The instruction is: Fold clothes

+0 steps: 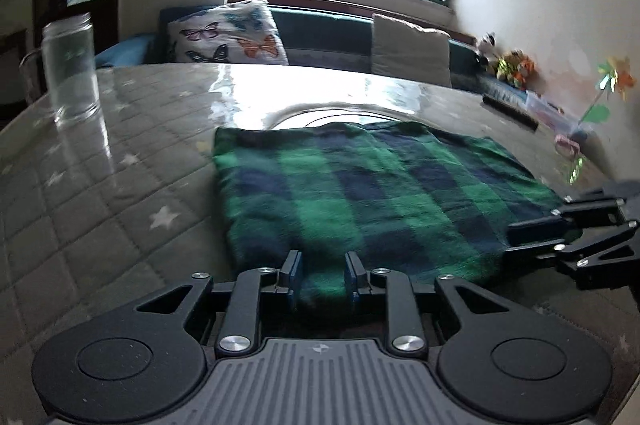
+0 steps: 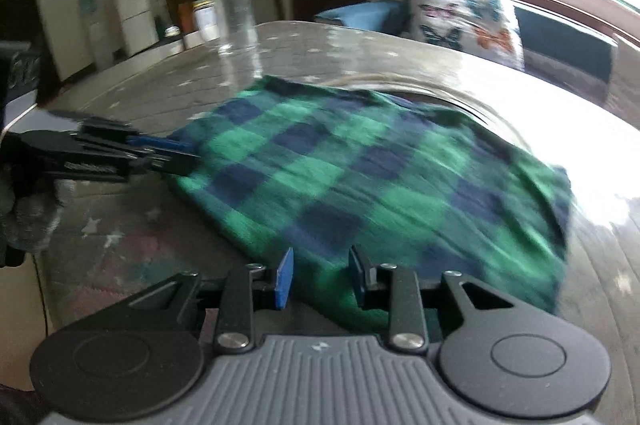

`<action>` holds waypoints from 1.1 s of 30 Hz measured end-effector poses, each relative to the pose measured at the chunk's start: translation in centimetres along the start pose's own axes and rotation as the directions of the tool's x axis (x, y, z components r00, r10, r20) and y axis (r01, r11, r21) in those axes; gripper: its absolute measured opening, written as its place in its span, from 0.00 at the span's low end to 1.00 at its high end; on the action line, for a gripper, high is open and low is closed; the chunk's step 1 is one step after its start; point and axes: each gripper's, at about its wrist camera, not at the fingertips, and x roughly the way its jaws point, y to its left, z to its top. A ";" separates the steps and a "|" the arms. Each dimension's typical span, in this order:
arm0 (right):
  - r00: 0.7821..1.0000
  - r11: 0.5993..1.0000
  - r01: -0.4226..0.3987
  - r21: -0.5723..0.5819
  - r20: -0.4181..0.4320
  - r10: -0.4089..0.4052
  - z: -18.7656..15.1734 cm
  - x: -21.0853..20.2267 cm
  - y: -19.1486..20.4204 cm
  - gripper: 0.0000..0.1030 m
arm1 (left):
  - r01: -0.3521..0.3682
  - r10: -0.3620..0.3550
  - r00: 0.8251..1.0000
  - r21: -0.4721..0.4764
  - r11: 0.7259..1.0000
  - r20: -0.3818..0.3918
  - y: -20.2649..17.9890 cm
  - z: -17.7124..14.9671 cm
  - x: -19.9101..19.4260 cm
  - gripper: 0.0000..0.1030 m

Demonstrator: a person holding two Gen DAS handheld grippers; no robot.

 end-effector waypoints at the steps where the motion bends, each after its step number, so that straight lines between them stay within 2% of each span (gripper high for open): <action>1: 1.000 1.000 0.015 0.026 0.001 -0.015 -0.5 -0.4 -0.6 0.29 | -0.003 0.003 1.000 -0.007 1.000 0.001 0.2 -0.1 -0.1 0.24; 6: 0.996 0.986 0.081 0.143 0.010 -0.083 -2.7 -2.6 -3.8 0.29 | -0.018 0.018 1.000 -0.016 1.000 -0.001 0.6 -0.4 -0.6 0.24; 11: 0.987 0.969 0.158 0.188 -0.004 -0.160 -3.4 -4.5 -5.9 0.29 | -0.022 0.022 1.000 -0.029 0.999 0.000 0.8 0.2 -1.0 0.24; 17: 0.985 0.975 0.137 0.173 0.078 -0.153 -0.9 -4.4 -6.0 0.29 | -0.013 0.013 0.999 -0.001 1.000 0.034 0.1 2.2 -0.7 0.26; 21: 0.988 0.974 0.132 0.186 0.061 -0.145 -0.4 -2.4 -6.8 0.29 | -0.036 0.036 0.999 -0.003 0.999 -0.001 0.7 2.7 1.0 0.28; 22: 0.987 0.971 0.136 0.196 0.054 -0.150 -0.6 -2.3 -7.2 0.29 | -0.047 0.047 0.999 -0.005 0.999 -0.013 1.0 2.6 1.4 0.30; 26: 0.985 0.961 0.158 0.225 0.037 -0.170 -1.0 -2.4 -8.4 0.30 | -0.070 0.069 0.997 -0.025 0.997 -0.036 2.0 2.3 2.2 0.48; 30: 0.980 0.961 0.170 0.217 0.060 -0.187 0.4 -2.4 -9.1 0.36 | -0.075 0.074 0.997 -0.026 0.997 -0.037 2.1 2.9 2.4 0.57; 33: 0.980 0.962 0.159 0.223 0.079 -0.180 1.8 -1.2 -9.8 0.36 | -0.087 0.086 0.996 -0.018 0.996 -0.038 1.8 3.4 3.0 0.71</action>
